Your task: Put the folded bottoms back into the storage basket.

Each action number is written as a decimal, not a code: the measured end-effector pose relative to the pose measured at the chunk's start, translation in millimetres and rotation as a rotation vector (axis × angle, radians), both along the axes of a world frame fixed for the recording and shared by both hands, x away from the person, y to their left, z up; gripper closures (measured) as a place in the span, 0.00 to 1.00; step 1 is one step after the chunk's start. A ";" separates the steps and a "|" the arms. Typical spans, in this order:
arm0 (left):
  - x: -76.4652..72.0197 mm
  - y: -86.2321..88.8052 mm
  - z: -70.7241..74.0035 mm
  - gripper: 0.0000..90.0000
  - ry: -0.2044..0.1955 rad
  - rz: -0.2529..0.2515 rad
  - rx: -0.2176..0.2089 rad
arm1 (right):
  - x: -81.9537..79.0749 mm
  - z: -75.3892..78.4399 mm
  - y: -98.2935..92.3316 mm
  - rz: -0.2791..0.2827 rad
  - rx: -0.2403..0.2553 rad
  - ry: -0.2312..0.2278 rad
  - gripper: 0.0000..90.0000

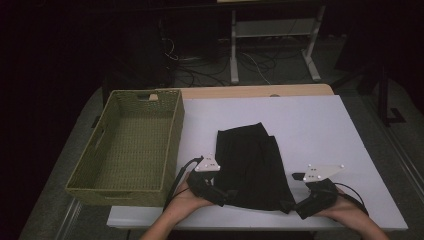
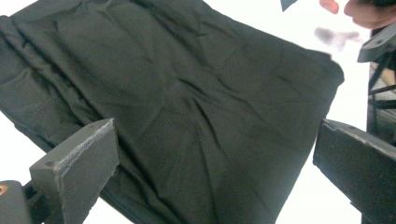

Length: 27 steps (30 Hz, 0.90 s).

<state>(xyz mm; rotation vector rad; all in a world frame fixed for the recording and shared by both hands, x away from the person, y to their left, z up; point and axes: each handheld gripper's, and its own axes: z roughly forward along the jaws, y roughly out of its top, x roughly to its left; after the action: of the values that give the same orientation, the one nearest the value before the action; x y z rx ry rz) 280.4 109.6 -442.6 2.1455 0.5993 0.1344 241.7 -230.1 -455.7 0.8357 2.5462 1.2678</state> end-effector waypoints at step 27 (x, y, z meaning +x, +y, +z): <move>33.3 -7.8 -8.2 0.00 0.001 0.099 0.035 | 0.9 -2.4 1.7 0.012 -0.009 0.012 0.00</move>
<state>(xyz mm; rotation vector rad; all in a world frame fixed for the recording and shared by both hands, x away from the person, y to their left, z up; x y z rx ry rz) 313.7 101.8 -450.8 2.1501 0.7088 0.1988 242.6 -228.4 -458.0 0.8308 2.5682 1.2570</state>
